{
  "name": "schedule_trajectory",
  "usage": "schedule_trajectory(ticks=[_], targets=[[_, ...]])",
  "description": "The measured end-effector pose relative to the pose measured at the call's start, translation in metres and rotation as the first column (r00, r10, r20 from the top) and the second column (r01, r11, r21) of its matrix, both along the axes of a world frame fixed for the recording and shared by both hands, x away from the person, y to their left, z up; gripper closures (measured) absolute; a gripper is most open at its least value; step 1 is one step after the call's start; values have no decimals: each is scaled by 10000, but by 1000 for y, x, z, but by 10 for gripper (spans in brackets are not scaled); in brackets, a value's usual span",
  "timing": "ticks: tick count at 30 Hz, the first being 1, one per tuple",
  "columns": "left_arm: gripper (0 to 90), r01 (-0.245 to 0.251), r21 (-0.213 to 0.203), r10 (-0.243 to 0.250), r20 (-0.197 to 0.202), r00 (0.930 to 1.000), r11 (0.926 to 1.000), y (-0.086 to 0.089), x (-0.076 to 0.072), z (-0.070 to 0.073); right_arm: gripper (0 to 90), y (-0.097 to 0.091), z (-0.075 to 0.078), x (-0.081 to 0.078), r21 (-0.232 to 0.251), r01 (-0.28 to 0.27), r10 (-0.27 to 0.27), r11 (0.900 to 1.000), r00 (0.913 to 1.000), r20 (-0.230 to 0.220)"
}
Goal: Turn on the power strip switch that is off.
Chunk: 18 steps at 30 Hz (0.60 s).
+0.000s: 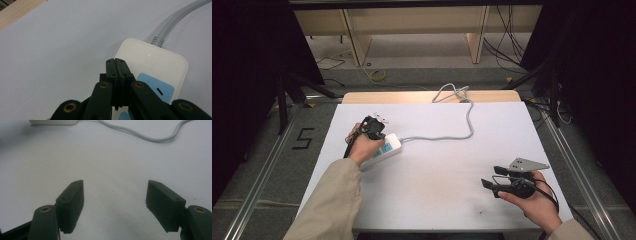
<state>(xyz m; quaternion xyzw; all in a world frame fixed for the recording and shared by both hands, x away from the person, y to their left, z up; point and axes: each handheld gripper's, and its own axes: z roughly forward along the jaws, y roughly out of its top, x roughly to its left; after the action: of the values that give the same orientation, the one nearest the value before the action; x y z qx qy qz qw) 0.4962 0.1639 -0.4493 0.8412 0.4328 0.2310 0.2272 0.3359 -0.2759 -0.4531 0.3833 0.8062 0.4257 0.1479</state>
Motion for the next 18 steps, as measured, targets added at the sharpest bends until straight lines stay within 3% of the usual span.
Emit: schedule_trajectory(ticks=[5,9,18], targets=[[900,-59,-24,59,-68,10000,10000,0,0,0,314,0,0,0,-5,-16,16,10000,10000,-3],[900,59,246,-60,23,10000,9997,-3,-1,-1,314,0,0,0,-17,-17,17,10000,10000,-8],[900,-6,183,8,-138,9999,9998,-2,1,-1,313,0,-1,0,-21,-5,5,10000,10000,-19]])
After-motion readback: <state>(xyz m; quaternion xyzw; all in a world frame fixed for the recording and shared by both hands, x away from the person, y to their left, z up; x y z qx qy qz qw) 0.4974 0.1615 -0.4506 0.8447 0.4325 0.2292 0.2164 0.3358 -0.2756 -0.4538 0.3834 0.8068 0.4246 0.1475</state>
